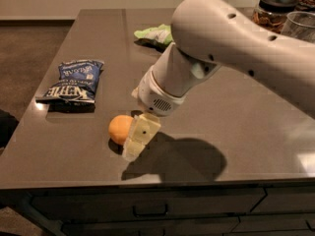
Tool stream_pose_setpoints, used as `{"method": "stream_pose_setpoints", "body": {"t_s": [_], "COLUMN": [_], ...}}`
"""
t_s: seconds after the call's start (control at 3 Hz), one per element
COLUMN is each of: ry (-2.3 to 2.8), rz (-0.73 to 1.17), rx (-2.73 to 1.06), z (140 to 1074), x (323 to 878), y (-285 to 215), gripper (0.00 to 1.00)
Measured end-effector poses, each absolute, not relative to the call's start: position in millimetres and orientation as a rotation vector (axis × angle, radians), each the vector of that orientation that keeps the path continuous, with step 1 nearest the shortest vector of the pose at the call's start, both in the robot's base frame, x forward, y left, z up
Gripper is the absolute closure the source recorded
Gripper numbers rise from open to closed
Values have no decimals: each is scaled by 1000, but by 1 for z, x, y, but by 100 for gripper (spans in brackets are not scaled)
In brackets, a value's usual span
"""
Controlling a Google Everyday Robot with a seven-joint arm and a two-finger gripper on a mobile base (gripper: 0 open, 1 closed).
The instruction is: Pick orange
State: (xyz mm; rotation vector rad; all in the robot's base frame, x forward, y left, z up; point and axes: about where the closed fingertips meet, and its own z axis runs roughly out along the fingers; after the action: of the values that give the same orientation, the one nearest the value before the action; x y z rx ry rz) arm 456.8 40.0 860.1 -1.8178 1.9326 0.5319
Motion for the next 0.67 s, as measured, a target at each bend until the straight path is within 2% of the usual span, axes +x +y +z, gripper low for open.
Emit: {"method": "stream_pose_setpoints", "body": {"t_s": [0.33,0.67], "ry": [1963,1977], "rz": [561,583], "rx": [-1832,-1832], "z": [852,847], "x": [456,457], "y": [55,58], "gripper": [2,24]}}
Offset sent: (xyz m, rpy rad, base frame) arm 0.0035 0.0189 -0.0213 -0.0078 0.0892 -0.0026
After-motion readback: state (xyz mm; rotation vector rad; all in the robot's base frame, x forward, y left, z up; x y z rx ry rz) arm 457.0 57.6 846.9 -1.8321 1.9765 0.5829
